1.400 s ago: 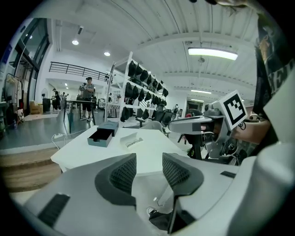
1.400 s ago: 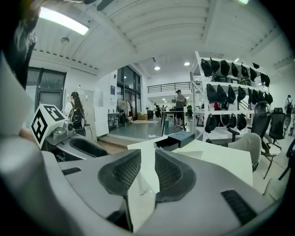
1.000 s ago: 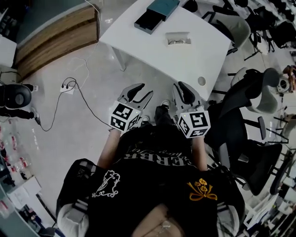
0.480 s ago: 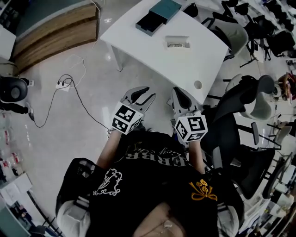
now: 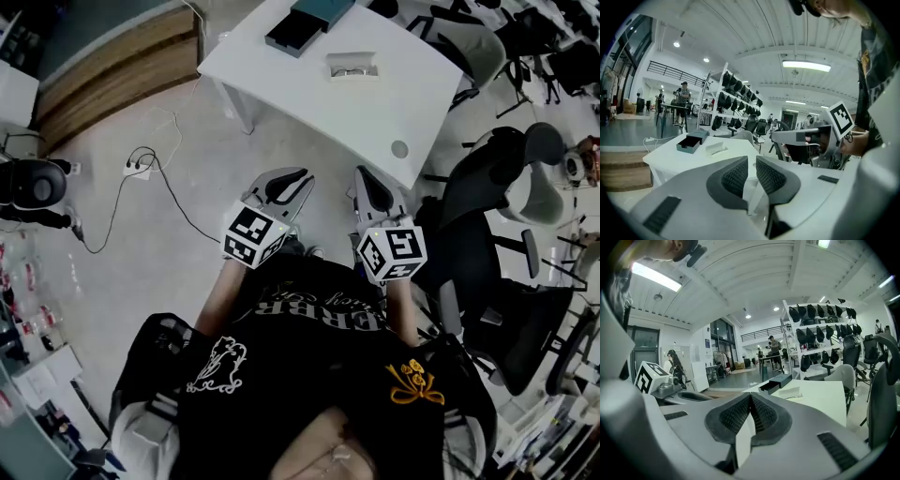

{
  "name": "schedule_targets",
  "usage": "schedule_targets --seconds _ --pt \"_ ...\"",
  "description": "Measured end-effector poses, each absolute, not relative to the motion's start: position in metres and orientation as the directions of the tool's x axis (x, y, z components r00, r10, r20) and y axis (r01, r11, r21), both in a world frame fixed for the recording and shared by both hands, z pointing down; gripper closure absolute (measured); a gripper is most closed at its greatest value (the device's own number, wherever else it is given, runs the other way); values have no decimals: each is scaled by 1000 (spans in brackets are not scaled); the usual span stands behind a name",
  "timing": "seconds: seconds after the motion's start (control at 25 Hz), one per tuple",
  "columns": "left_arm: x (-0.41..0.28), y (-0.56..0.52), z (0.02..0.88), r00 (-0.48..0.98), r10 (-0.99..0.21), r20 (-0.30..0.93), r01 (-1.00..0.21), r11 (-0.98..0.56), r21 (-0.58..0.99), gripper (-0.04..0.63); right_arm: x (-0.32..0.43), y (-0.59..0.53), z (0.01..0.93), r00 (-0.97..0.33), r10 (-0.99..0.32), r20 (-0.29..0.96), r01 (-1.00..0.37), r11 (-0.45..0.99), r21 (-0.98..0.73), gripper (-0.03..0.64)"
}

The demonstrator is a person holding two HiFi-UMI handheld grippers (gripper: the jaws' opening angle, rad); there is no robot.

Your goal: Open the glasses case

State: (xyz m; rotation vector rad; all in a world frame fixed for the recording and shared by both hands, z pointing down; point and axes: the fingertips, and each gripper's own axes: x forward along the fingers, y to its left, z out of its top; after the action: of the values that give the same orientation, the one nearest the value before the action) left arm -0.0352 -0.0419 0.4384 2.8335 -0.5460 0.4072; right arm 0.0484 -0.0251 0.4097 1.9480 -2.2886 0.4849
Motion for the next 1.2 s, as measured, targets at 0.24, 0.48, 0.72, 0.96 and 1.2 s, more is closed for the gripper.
schedule_targets --seconds 0.24,0.48,0.72,0.96,1.2 --pt "-21 -7 426 900 -324 292 -380 -911 159 549 52 11 406 -212 -944 253 -967 166 -193 601" --pt "-8 32 413 904 -334 265 -379 -914 143 557 50 52 399 -293 -935 200 -936 238 -258 603" --pt "-1 71 411 898 -362 249 -403 -905 138 560 51 87 400 -316 -929 194 -937 273 -220 603" --pt "-2 103 411 888 -379 260 -421 -898 127 561 55 117 398 -344 -920 189 -925 298 -234 603" --pt "-7 105 409 892 -377 250 -417 -899 133 561 50 121 396 -342 -920 192 -927 298 -226 603"
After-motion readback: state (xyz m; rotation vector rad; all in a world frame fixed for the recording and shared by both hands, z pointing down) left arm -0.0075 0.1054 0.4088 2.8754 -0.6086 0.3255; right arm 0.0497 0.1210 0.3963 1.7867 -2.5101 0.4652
